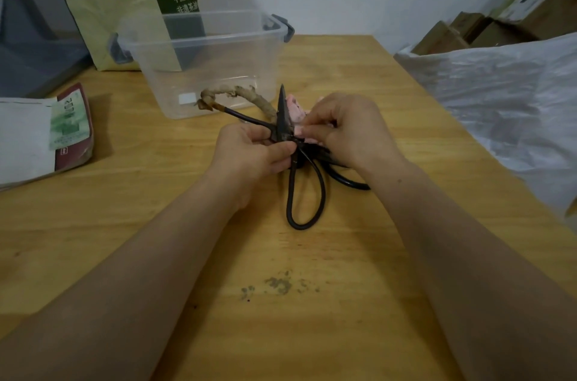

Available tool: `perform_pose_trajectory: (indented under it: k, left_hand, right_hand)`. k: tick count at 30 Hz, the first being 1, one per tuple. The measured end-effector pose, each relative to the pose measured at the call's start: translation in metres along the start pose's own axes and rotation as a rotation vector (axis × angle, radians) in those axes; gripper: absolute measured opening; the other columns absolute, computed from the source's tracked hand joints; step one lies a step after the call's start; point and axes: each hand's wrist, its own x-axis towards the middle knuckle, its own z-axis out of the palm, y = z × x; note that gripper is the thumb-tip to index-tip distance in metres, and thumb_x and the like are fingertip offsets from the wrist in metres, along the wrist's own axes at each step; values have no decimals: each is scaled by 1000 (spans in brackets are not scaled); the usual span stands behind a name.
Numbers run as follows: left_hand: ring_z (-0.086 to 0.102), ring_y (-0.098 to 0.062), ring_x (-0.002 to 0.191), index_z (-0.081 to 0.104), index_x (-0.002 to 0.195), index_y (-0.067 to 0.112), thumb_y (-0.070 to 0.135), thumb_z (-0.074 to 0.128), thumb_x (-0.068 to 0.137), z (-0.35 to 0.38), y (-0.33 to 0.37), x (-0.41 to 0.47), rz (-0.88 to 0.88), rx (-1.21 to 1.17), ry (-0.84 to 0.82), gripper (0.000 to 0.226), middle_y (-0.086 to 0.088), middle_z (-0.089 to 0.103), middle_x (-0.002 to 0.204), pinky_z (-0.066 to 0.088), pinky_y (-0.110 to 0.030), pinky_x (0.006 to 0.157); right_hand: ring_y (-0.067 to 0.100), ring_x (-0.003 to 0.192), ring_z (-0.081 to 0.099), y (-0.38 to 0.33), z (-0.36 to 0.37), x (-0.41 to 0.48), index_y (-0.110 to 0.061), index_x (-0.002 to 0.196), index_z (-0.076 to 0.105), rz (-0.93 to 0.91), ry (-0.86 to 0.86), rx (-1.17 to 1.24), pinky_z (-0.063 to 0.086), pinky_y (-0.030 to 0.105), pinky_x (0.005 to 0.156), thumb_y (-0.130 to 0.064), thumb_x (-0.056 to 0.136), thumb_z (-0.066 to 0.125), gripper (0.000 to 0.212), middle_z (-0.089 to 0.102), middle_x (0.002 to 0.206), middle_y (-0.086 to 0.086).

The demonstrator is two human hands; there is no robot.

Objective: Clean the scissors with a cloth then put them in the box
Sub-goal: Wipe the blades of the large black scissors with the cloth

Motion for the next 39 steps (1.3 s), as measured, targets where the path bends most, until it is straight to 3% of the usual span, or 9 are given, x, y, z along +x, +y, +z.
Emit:
perform_pose_trajectory:
  k: [3, 8, 14, 20, 23, 27, 32, 36, 39]
  left_hand:
    - [69, -16, 82, 62, 108, -1, -6, 66, 80, 1, 1, -1, 2, 14, -30, 29, -12, 68, 94, 57, -19, 64]
    - [67, -13, 77, 67, 90, 7, -8, 65, 80, 2, 1, -5, 28, 55, -83, 18, -10, 68, 86, 57, -19, 68]
    - [67, -13, 73, 66, 88, 1, -11, 68, 76, 2, 2, -4, 13, 26, -57, 18, -9, 67, 81, 57, -20, 65]
    - [69, -15, 76, 65, 92, 3, -10, 68, 75, 2, 1, -4, -1, 13, -60, 21, -8, 70, 82, 57, -20, 64]
    - [70, -14, 77, 64, 103, 0, -9, 68, 76, 1, 1, -3, 1, -1, -44, 29, -9, 70, 87, 56, -18, 63]
    - [70, -16, 81, 63, 106, -1, -9, 68, 76, 2, 1, -1, 0, -1, -38, 32, -11, 70, 90, 55, -18, 63]
    - [69, -15, 76, 67, 90, 5, -10, 69, 75, 2, -1, -3, 29, 23, -32, 21, -7, 70, 81, 57, -21, 67]
    - [70, -16, 75, 65, 87, 5, -11, 69, 74, 2, 0, -3, 6, -15, -14, 20, -7, 70, 80, 58, -22, 67]
    - [70, -19, 82, 64, 102, -1, -9, 68, 75, 2, 1, -2, 6, -1, -14, 29, -11, 70, 89, 57, -21, 66]
  right_hand:
    - [11, 82, 60, -3, 0, -1, -16, 95, 75, 35, 171, 199, 53, 37, 80, -18, 81, 73, 14, 62, 93, -11]
    - [4, 91, 59, -9, 15, -3, -18, 87, 77, -63, -19, 156, 45, 35, 96, -16, 77, 76, 10, 59, 80, -22]
    - [-12, 75, 57, -3, 3, 0, -21, 81, 73, -36, -120, 250, 44, 5, 75, -5, 75, 76, 18, 62, 77, -19]
    - [7, 93, 63, -1, -6, -2, -17, 78, 75, 36, -189, 104, 44, 24, 97, -7, 76, 76, 10, 69, 86, -7]
    - [13, 88, 64, 0, -7, -2, -14, 84, 75, 89, -82, -31, 50, 35, 89, -13, 83, 71, 5, 71, 90, 0]
    - [5, 74, 60, -5, -1, -3, -21, 93, 73, 99, 73, 248, 53, 26, 71, -12, 83, 71, 14, 65, 88, -7]
    - [9, 94, 60, -10, 8, -4, -17, 95, 75, 54, -6, 86, 49, 32, 90, -14, 82, 72, 13, 65, 88, -8]
    - [10, 96, 60, -8, -1, -3, -16, 99, 75, 54, -92, -56, 45, 23, 88, -12, 84, 70, 16, 70, 100, -1]
    - [10, 92, 60, -6, -7, -4, -15, 97, 75, 43, -125, -169, 42, 21, 78, -15, 86, 67, 14, 68, 94, -3]
